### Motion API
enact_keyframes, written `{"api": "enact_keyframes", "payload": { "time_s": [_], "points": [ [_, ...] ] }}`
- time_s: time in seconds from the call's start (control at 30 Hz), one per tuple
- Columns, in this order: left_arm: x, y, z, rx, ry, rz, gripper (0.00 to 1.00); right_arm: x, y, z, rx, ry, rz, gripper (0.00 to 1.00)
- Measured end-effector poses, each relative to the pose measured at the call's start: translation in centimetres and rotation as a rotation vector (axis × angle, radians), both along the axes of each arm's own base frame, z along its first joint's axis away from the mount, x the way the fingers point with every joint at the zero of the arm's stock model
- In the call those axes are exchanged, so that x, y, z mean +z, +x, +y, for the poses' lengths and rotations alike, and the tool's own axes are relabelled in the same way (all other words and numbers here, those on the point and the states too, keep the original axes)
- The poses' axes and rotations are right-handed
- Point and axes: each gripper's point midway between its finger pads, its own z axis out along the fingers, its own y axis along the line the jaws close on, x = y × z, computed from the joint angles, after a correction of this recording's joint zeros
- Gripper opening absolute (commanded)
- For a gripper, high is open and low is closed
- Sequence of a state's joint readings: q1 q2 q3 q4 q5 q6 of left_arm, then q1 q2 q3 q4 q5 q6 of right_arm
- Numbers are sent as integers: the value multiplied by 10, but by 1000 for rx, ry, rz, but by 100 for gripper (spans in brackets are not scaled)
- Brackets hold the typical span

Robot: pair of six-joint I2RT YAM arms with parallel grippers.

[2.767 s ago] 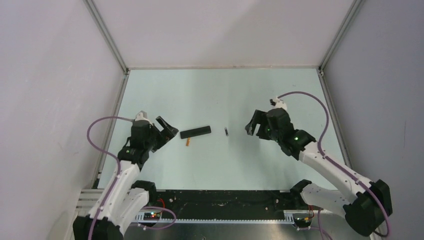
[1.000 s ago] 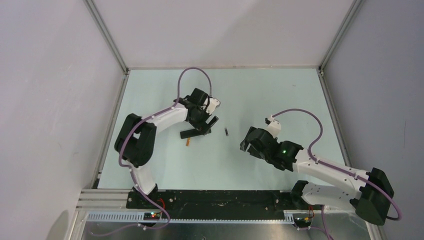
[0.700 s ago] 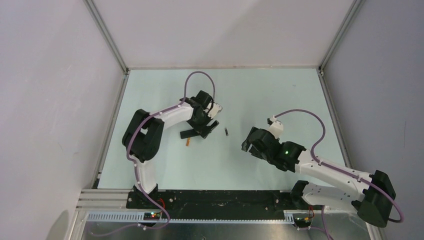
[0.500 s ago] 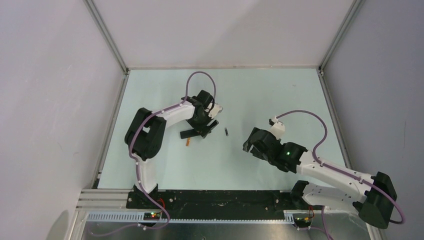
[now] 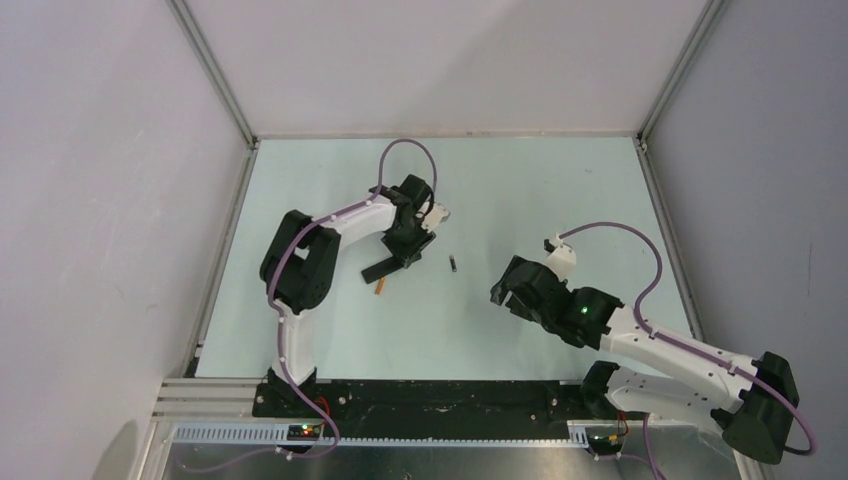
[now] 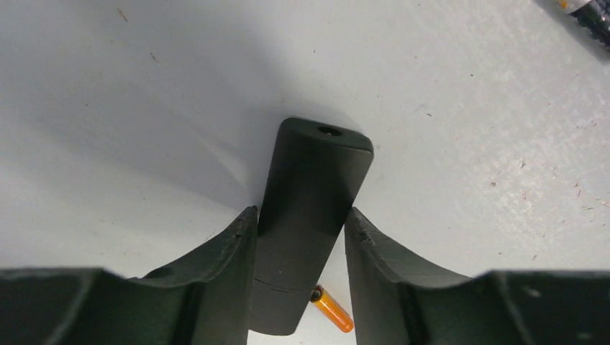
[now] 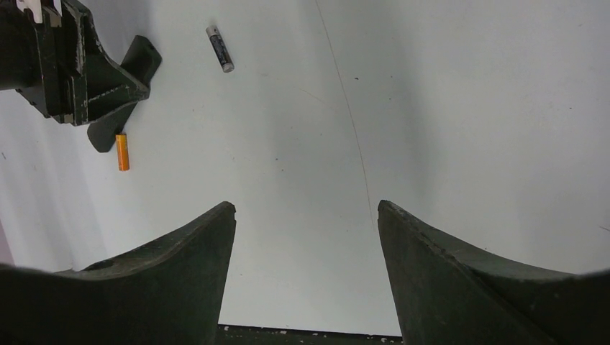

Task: Load the batteries into the remote control
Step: Pick up the remote control from the center of the board.

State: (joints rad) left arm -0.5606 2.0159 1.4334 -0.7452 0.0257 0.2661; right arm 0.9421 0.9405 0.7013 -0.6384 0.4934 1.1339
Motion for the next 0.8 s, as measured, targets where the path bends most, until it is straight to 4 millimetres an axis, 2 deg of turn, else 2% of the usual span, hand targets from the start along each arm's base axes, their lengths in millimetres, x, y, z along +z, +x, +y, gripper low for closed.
{"api": "enact_keyframes", "payload": {
  "time_s": [0.2,0.33,0.43,0.57,0.8],
  "points": [
    [2,8,-5,11,1,-2,23,0,-1,-2,-2,0,1,77],
    [6,26,-11,47,6,-45,9,1,-1,-3,-7,-3,-3,77],
    [12,40,-15,92,13,-91,6,1,0,-4,-11,-7,-5,76],
    [18,48,-15,168,17,-129,6,1,0,-5,-12,-9,-6,76],
    [17,42,-15,381,-2,-131,6,0,0,-4,-12,-12,-4,76]
  ]
}}
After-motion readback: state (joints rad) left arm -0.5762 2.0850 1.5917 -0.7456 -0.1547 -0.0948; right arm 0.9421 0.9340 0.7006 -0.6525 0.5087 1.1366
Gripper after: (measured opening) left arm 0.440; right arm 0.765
